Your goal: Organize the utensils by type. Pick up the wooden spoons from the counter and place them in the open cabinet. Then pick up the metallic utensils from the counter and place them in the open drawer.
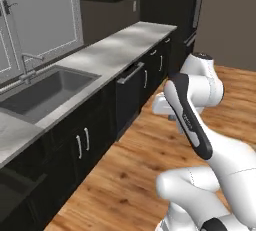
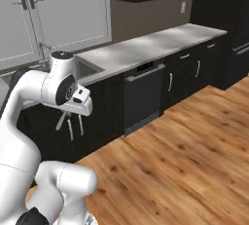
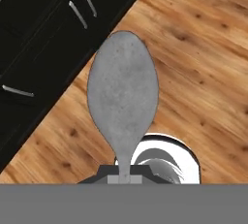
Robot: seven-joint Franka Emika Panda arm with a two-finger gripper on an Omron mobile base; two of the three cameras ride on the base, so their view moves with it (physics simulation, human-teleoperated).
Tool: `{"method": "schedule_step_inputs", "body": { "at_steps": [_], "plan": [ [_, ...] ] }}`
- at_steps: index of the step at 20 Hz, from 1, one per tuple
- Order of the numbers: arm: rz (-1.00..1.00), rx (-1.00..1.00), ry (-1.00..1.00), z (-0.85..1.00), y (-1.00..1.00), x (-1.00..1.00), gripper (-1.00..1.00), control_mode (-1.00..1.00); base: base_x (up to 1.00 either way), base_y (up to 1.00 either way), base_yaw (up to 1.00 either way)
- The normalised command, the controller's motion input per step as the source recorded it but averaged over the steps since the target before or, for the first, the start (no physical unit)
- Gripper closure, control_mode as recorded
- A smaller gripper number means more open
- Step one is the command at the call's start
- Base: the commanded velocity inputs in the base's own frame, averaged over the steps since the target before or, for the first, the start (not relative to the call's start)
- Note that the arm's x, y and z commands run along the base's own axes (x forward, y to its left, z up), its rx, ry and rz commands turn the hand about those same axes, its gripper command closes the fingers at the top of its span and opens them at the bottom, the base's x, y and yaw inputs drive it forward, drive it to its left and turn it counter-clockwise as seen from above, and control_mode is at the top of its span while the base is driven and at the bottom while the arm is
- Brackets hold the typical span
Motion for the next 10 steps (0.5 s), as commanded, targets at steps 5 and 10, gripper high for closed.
{"method": "schedule_step_inputs", "body": {
  "at_steps": [5,10],
  "plan": [
    [0.00,0.00,0.00,0.00,0.00,0.00,1.00,1.00,0.89,-0.15,0.51],
    [0.00,0.00,0.00,0.00,0.00,0.00,1.00,1.00,0.87,-0.16,0.55]
  ]
}}
